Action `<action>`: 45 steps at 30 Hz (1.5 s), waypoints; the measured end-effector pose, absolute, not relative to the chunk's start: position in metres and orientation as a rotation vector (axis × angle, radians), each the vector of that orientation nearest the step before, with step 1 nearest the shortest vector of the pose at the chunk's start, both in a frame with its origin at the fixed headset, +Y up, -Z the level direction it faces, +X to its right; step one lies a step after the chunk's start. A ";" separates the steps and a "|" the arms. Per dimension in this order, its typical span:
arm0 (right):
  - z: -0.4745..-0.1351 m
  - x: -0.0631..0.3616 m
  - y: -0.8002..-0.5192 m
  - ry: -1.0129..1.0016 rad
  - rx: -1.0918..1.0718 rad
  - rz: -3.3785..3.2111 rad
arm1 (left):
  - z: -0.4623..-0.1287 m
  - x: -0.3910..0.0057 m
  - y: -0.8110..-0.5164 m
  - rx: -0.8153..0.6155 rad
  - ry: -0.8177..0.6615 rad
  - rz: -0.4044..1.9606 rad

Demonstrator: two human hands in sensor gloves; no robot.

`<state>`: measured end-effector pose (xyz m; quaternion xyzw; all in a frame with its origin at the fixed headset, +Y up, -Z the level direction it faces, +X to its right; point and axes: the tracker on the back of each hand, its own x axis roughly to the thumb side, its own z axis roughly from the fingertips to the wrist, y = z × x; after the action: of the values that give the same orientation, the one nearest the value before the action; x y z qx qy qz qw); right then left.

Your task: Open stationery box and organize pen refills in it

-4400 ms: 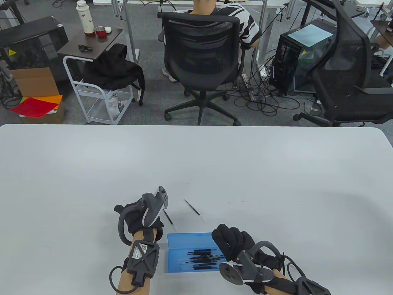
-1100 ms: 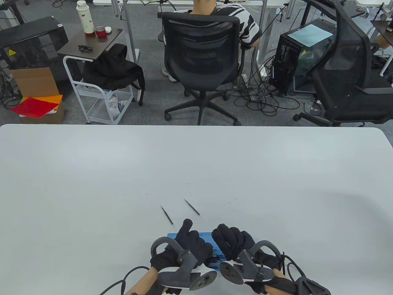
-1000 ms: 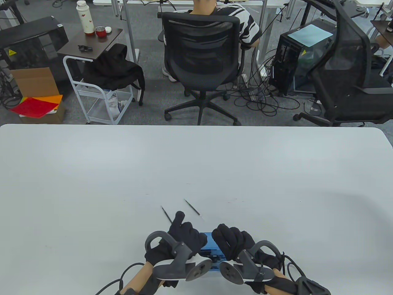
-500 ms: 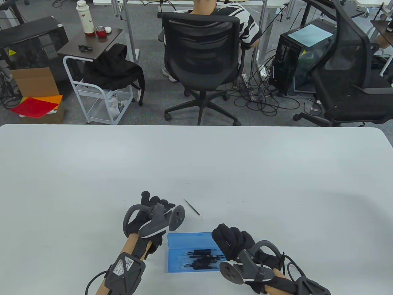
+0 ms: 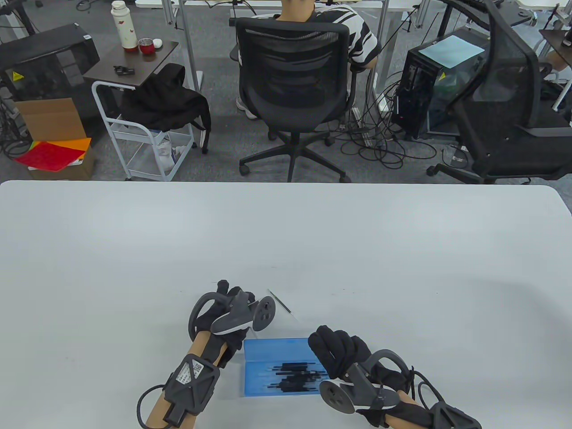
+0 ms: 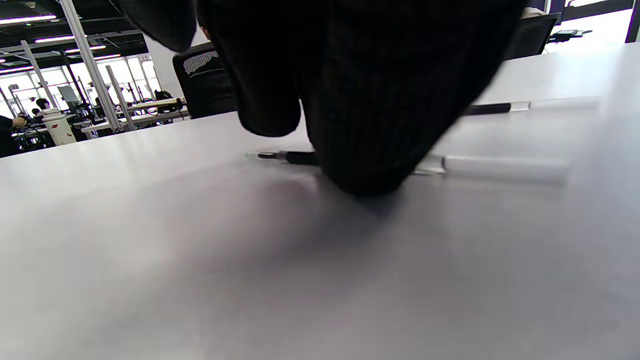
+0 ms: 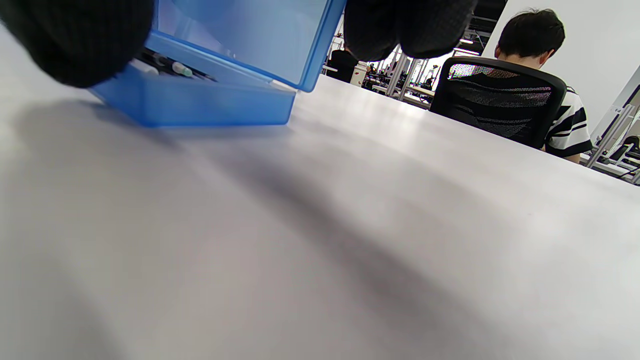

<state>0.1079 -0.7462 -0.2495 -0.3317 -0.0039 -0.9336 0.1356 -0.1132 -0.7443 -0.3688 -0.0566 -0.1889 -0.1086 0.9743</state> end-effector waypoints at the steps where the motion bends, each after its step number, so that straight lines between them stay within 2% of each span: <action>1: -0.249 0.108 -0.746 -0.011 -0.960 -2.704 | -0.369 -0.113 -0.745 -0.112 -0.387 -0.218; 35: -0.250 0.108 -0.746 -0.017 -0.954 -2.708 | -0.369 -0.120 -0.748 -0.115 -0.428 -0.180; 39: -0.250 0.107 -0.746 -0.019 -0.955 -2.709 | -0.365 -0.125 -0.738 -0.084 -0.414 -0.153; 45: -0.250 0.107 -0.747 -0.019 -0.955 -2.709 | -0.345 -0.126 -0.702 0.028 -0.422 -0.123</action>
<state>0.1074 -0.7466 -0.2500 -0.3294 -0.0066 -0.9346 0.1344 -0.1265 -0.7016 -0.3449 0.0137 -0.2092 -0.0609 0.9759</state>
